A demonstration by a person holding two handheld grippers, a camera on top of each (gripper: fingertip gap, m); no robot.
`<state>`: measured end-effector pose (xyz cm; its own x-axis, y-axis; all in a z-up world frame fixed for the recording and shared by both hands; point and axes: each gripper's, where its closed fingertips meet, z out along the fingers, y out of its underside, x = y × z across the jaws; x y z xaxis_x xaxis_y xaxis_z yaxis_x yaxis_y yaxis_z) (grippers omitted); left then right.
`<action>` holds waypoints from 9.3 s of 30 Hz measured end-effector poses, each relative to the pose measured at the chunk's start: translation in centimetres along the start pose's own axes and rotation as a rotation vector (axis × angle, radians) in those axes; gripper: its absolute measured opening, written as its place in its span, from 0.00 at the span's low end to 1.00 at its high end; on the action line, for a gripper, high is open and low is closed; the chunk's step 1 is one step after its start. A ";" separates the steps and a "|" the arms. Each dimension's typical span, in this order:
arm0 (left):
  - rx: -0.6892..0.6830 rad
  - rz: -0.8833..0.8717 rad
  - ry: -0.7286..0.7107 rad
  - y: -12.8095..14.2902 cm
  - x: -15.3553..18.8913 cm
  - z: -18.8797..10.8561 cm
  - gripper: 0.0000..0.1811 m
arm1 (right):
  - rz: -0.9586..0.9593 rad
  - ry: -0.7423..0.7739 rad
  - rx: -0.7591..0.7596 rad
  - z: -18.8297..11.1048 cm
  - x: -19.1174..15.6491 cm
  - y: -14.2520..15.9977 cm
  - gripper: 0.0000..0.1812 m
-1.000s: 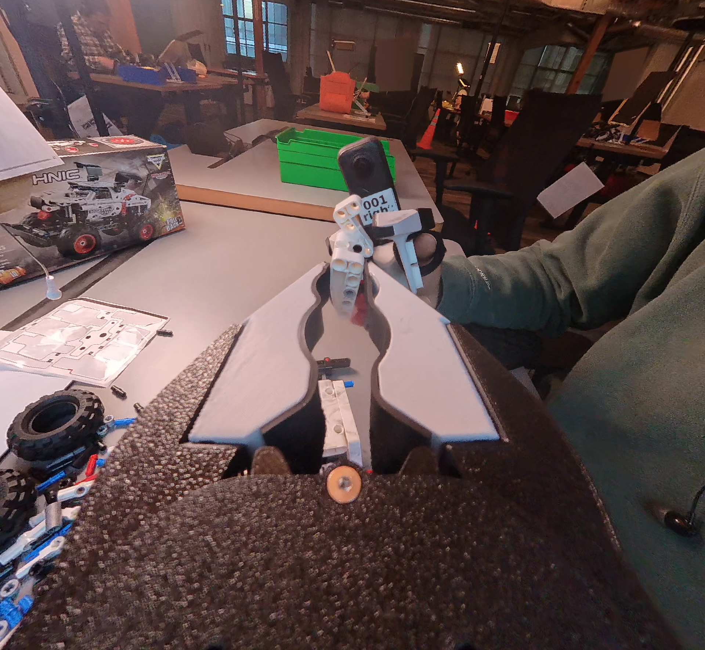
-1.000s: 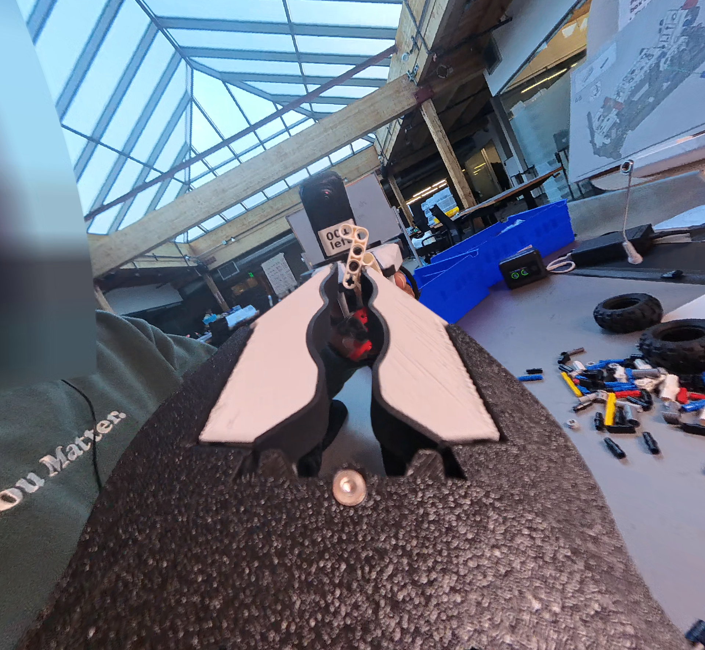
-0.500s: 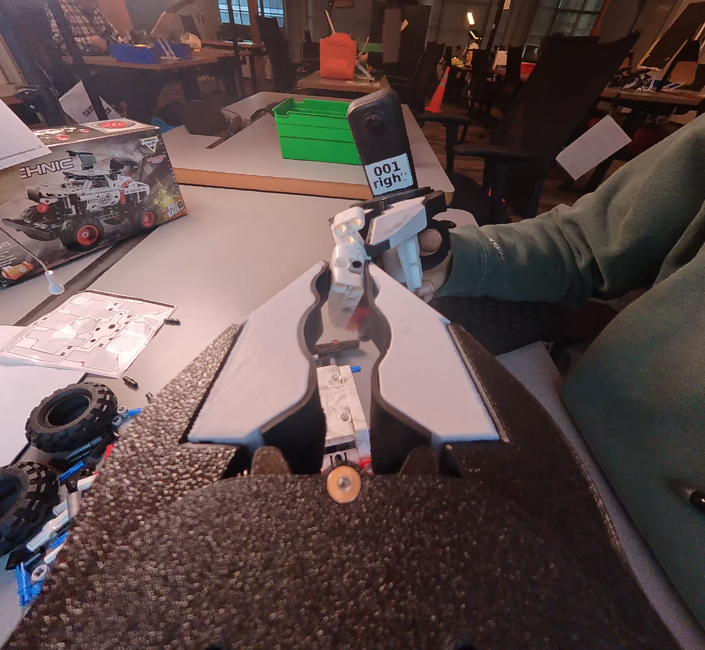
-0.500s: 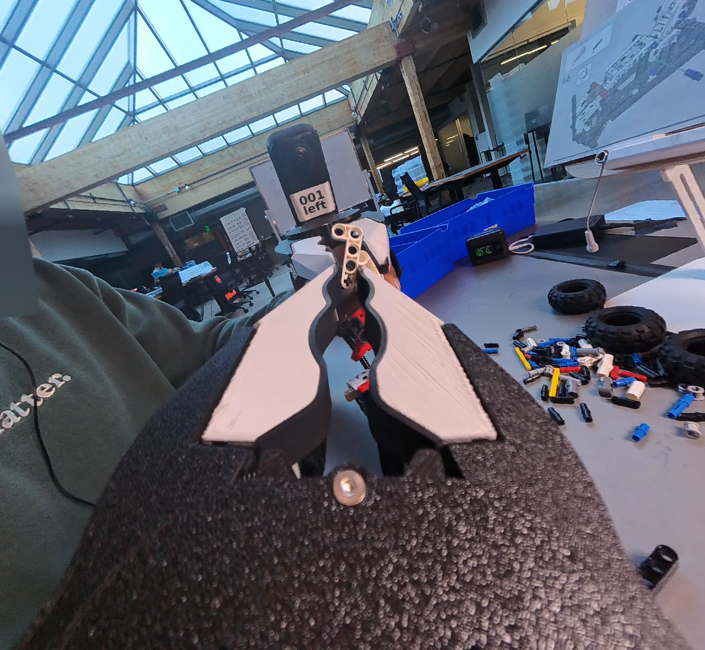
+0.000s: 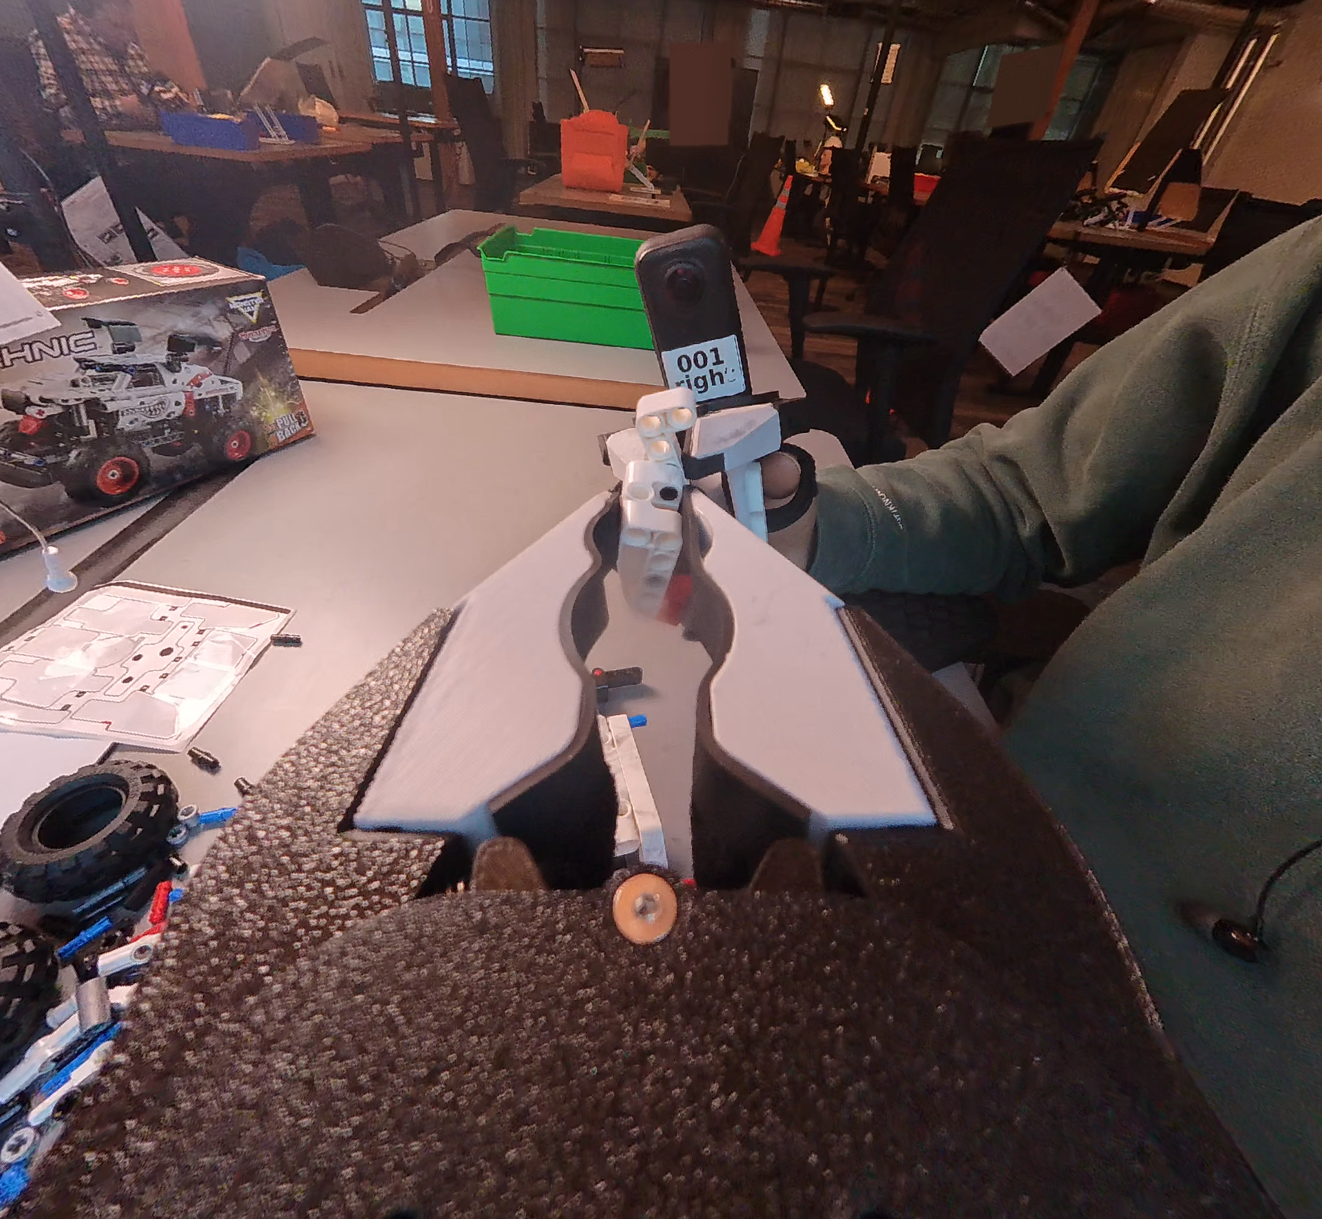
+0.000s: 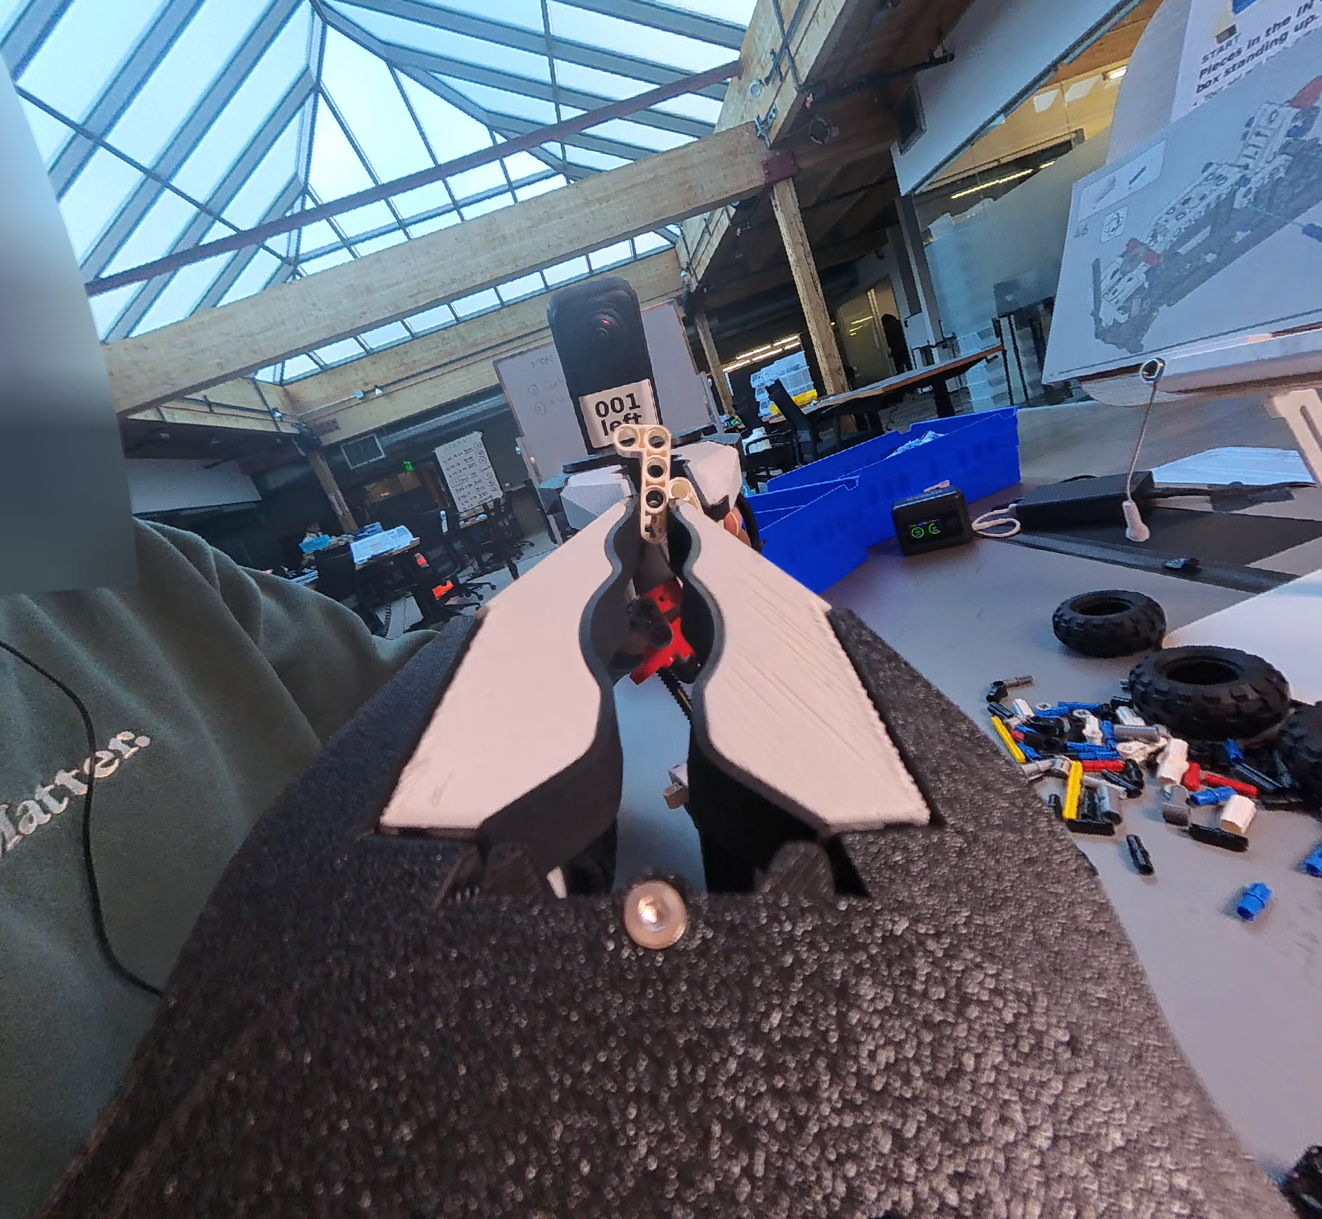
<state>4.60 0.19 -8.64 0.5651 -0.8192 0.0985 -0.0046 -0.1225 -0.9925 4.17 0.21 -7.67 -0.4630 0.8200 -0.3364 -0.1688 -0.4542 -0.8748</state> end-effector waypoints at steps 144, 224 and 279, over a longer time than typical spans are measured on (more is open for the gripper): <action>-0.751 -0.007 0.045 14.1 -1.1 -3.8 0.40 | -0.471 0.361 -0.934 -15.1 4.3 5.1 0.22; 0.040 -0.266 0.057 8.2 5.3 -4.0 0.04 | -0.636 0.045 -0.717 -4.2 -1.0 12.8 0.03; 0.062 -0.649 0.178 9.2 6.2 -2.6 0.03 | -0.865 0.043 -0.544 -1.5 -3.3 11.3 0.05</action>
<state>5.93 -7.53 -16.96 0.2928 -0.6706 0.6816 0.3407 -0.5929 -0.7297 5.12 -7.12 -17.02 -0.3370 0.8083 0.4828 -0.0074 0.5105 -0.8599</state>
